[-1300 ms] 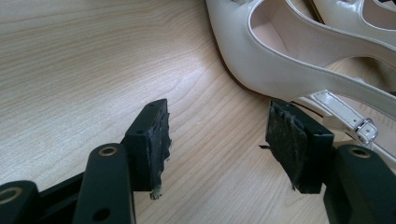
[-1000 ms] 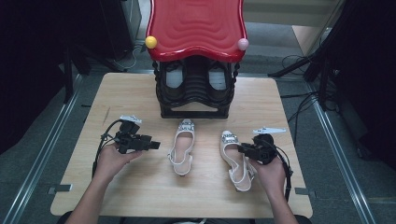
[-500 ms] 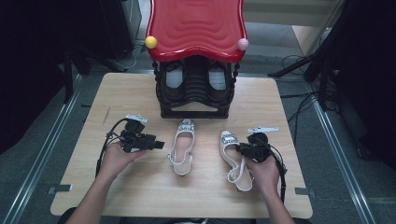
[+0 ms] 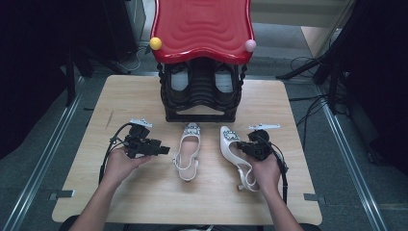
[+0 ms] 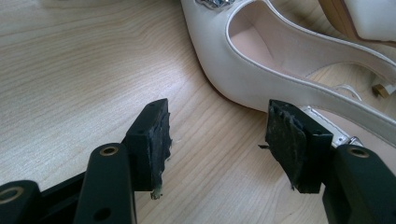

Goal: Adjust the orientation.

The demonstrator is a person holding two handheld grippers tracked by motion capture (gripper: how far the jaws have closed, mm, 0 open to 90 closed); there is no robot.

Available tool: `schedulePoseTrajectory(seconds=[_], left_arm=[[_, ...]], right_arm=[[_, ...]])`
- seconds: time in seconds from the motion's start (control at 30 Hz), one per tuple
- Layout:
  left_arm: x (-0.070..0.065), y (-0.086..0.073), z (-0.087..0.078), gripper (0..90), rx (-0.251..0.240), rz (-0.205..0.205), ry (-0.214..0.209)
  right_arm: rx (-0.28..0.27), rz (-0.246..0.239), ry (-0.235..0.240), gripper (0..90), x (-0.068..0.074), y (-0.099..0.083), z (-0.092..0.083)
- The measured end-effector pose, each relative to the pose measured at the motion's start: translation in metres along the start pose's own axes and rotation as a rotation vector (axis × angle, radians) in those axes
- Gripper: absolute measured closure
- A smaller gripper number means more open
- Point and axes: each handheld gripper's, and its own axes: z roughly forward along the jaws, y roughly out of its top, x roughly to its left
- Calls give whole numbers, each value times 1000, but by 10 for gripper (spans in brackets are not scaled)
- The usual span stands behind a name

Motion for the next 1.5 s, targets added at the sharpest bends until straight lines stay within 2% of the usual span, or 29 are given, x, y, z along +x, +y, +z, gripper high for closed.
schedulePoseTrajectory(seconds=[0.33, 0.43, 0.63, 0.73, 0.9, 0.97, 1.03, 1.17, 1.23, 1.27, 1.37, 1.43, 1.5], left_arm=[[2, -7, -7, 409, -18, -14, 10], [3, -9, -8, 408, -24, -23, 8], [-1, -11, -5, 409, -20, -7, 4], [-3, -10, -2, 412, -9, -3, 3], [-4, -10, 2, 425, -5, 6, 3], [-4, -10, 2, 438, -5, 7, 9], [-4, -9, 3, 470, -11, 8, 14], [-7, -7, 5, 601, -29, 4, 19], [-6, -6, 6, 681, -32, 1, 6], [-6, -5, 8, 737, -41, -11, -14], [-8, -2, 13, 851, -26, 6, -19], [-8, -1, 18, 881, -14, -6, -33], [-6, -1, 25, 890, 8, -16, -29]], right_arm=[[8, -39, 10, 885, 13, 31, 25], [15, -35, 17, 884, 14, 39, 35], [52, -18, 20, 851, 13, 44, 50], [52, -5, 39, 803, 14, 44, 50], [50, -27, 71, 735, 18, 44, 46], [35, -41, 90, 718, 20, 44, 43], [30, -62, 102, 723, 22, 44, 38], [-3, -114, 122, 771, 23, 42, 23], [-13, -125, 126, 808, 20, 39, 16], [-16, -122, 123, 835, 18, 37, 14], [-4, -116, 121, 882, 10, 30, 11], [16, -122, 109, 900, 7, 26, 13], [40, -135, 94, 900, 4, 22, 18]])
